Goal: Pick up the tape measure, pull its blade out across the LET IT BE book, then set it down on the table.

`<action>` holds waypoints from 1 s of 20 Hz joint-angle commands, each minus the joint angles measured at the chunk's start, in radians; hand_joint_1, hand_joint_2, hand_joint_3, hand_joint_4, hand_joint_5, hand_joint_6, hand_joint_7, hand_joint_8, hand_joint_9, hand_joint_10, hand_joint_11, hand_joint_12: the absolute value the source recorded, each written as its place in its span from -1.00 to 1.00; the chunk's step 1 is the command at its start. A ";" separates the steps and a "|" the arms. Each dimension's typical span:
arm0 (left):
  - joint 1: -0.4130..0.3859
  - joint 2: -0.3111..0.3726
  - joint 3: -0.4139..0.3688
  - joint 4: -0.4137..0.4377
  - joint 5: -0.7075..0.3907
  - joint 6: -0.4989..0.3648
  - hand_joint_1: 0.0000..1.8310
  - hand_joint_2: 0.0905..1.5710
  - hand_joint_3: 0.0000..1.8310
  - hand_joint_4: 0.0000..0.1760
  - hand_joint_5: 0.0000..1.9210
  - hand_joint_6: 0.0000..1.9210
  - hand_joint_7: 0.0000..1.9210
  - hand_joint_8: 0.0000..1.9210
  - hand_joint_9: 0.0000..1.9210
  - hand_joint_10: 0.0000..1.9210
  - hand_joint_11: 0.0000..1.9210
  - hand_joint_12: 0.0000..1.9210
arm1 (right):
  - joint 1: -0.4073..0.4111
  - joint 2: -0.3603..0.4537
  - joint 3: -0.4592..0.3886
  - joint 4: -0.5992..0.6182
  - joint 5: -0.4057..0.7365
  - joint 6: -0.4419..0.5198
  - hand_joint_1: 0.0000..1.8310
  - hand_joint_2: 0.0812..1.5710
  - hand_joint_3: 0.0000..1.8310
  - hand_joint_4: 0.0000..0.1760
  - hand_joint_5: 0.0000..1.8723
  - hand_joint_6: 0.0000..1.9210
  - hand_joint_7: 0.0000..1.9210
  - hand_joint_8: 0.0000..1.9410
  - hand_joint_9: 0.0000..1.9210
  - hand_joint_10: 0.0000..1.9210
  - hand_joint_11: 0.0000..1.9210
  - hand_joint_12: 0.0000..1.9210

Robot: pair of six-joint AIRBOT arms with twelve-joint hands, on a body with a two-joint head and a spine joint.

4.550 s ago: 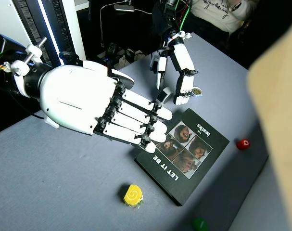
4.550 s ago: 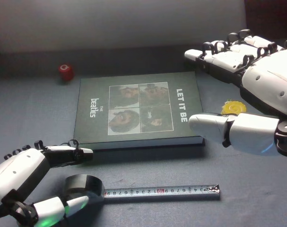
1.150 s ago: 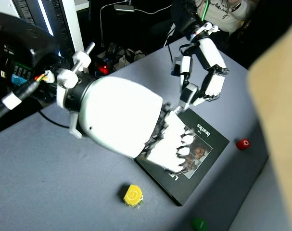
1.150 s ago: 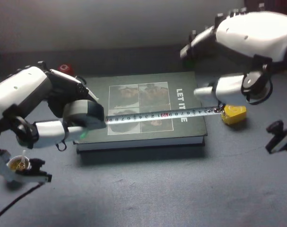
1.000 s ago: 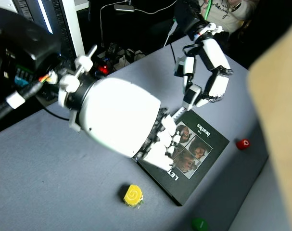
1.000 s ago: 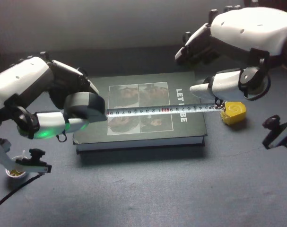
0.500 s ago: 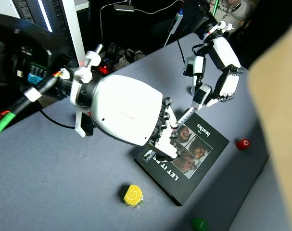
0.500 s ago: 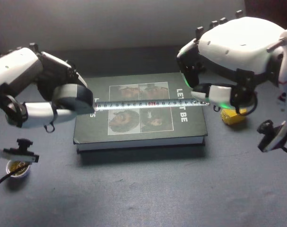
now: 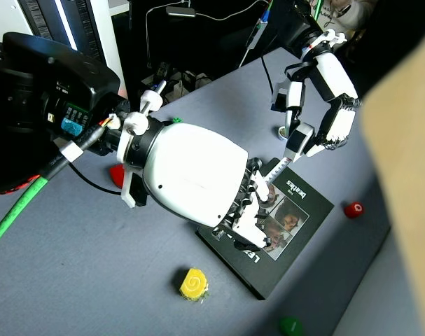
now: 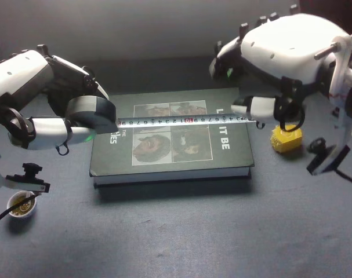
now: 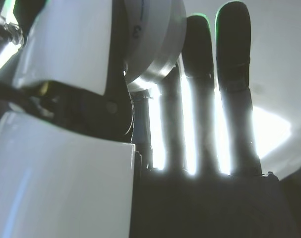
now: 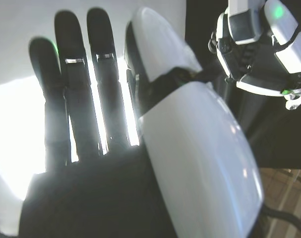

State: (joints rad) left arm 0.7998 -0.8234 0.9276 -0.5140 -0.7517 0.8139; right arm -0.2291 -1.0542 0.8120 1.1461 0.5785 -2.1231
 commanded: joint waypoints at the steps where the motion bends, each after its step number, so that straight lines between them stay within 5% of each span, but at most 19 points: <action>1: -0.016 -0.001 0.004 0.017 -0.119 -0.008 0.50 0.37 -1.00 -1.00 0.09 -0.30 0.07 -0.01 -0.12 0.37 -0.16 0.09 | 0.006 0.000 0.003 -0.057 0.072 0.007 0.13 0.44 -1.00 -1.00 -0.31 -0.94 -0.15 -1.00 -0.22 -0.93 -0.71 0.27; 20: -0.038 -0.004 0.004 -0.012 -0.117 -0.013 0.50 0.37 -1.00 -1.00 0.08 -0.31 0.07 -0.01 -0.12 0.37 -0.16 0.09 | -0.062 -0.058 0.058 -0.043 0.089 -0.016 0.11 0.39 -1.00 -1.00 -0.36 -0.99 -0.27 -1.00 -0.27 -0.97 -0.76 0.28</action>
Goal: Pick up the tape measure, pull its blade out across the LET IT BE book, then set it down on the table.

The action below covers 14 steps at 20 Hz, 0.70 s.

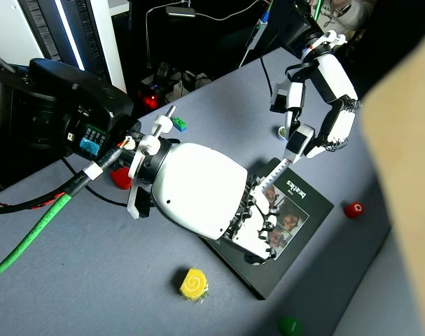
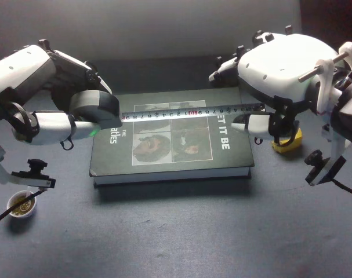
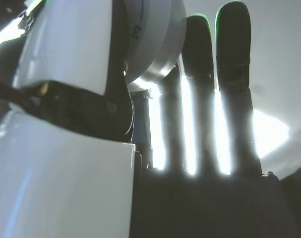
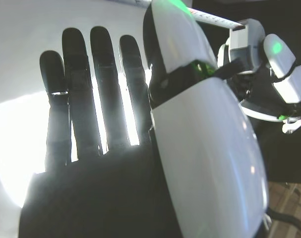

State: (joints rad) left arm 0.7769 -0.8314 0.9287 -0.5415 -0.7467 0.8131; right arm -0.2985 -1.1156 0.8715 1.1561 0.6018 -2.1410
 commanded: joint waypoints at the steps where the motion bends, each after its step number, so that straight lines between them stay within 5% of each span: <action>1: -0.015 0.004 0.003 0.014 -0.122 -0.014 0.50 0.37 -1.00 -1.00 0.08 -0.31 0.07 -0.01 -0.12 0.37 -0.16 0.09 | 0.005 0.002 0.004 -0.052 0.066 0.002 0.11 0.39 -1.00 -1.00 -0.36 -0.99 -0.27 -1.00 -0.27 -0.97 -0.76 0.28; 14: -0.012 0.004 0.000 0.010 -0.129 -0.015 0.51 0.35 -1.00 -1.00 0.09 -0.26 0.15 -0.19 -0.09 0.36 -0.18 0.14 | -0.004 -0.007 0.016 -0.042 0.102 -0.006 0.12 0.39 -1.00 -1.00 -0.37 -0.99 -0.29 -1.00 -0.26 -0.97 -0.75 0.29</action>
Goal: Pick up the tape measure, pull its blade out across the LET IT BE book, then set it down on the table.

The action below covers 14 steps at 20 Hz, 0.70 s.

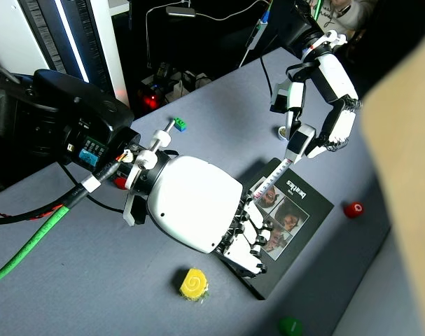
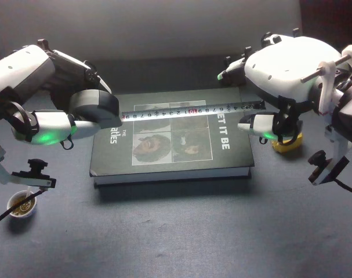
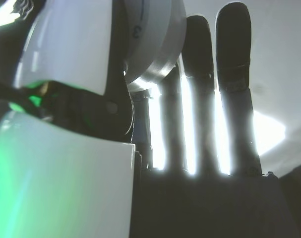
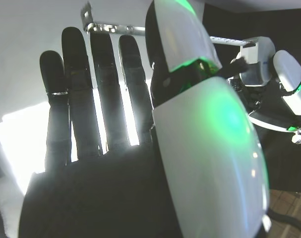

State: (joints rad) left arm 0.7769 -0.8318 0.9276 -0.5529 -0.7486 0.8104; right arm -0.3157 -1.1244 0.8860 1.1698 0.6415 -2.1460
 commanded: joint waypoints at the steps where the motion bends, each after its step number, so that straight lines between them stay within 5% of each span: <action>1: -0.010 0.004 0.000 0.021 -0.129 -0.012 0.51 0.35 -1.00 -1.00 0.10 -0.31 0.12 -0.10 -0.11 0.35 -0.16 0.14 | 0.016 0.002 0.001 -0.056 0.067 -0.003 0.14 0.41 -1.00 -1.00 -0.34 -0.98 -0.28 -1.00 -0.25 -0.97 -0.74 0.30; 14: -0.008 0.004 -0.003 0.022 -0.143 -0.012 0.51 0.36 -1.00 -1.00 0.10 -0.31 0.09 -0.05 -0.11 0.36 -0.15 0.13 | 0.022 0.007 0.014 -0.050 0.083 -0.004 0.14 0.40 -1.00 -1.00 -0.32 -0.98 -0.26 -0.99 -0.24 -0.97 -0.73 0.29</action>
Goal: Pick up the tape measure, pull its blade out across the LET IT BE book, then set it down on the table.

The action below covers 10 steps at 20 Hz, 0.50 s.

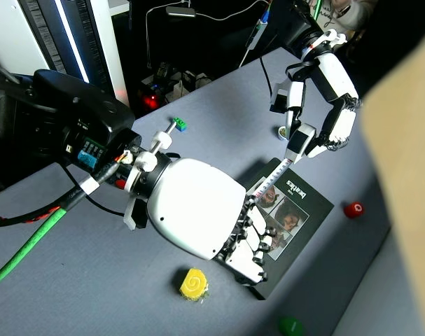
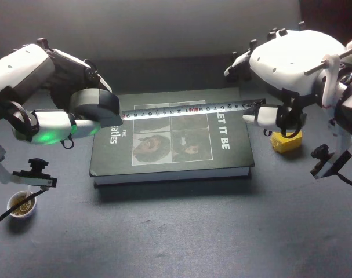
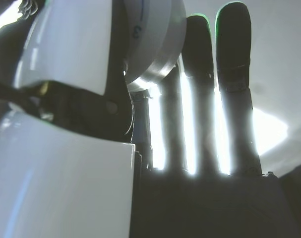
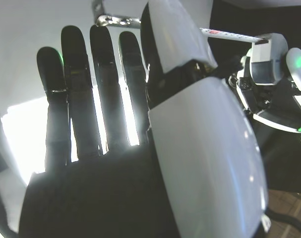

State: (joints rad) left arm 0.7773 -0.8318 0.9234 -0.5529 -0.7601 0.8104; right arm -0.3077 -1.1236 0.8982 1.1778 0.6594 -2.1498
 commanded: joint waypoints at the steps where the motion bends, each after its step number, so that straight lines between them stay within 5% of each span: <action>1: -0.007 0.004 0.001 0.022 -0.131 -0.012 0.51 0.36 -1.00 -1.00 0.10 -0.31 0.09 -0.05 -0.11 0.36 -0.15 0.13 | 0.015 0.007 0.001 -0.058 0.065 0.000 0.14 0.40 -1.00 -1.00 -0.32 -0.98 -0.26 -0.99 -0.24 -0.97 -0.73 0.29; 10: -0.006 0.005 0.000 0.022 -0.135 -0.013 0.51 0.36 -1.00 -1.00 0.08 -0.29 0.10 -0.07 -0.10 0.37 -0.15 0.13 | 0.016 0.007 -0.001 -0.058 0.063 0.002 0.12 0.39 -1.00 -1.00 -0.26 -0.97 -0.22 -0.99 -0.23 -0.97 -0.71 0.29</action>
State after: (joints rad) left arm 0.7780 -0.8318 0.9234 -0.5533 -0.7639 0.8104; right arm -0.3073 -1.1236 0.8982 1.1778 0.6609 -2.1498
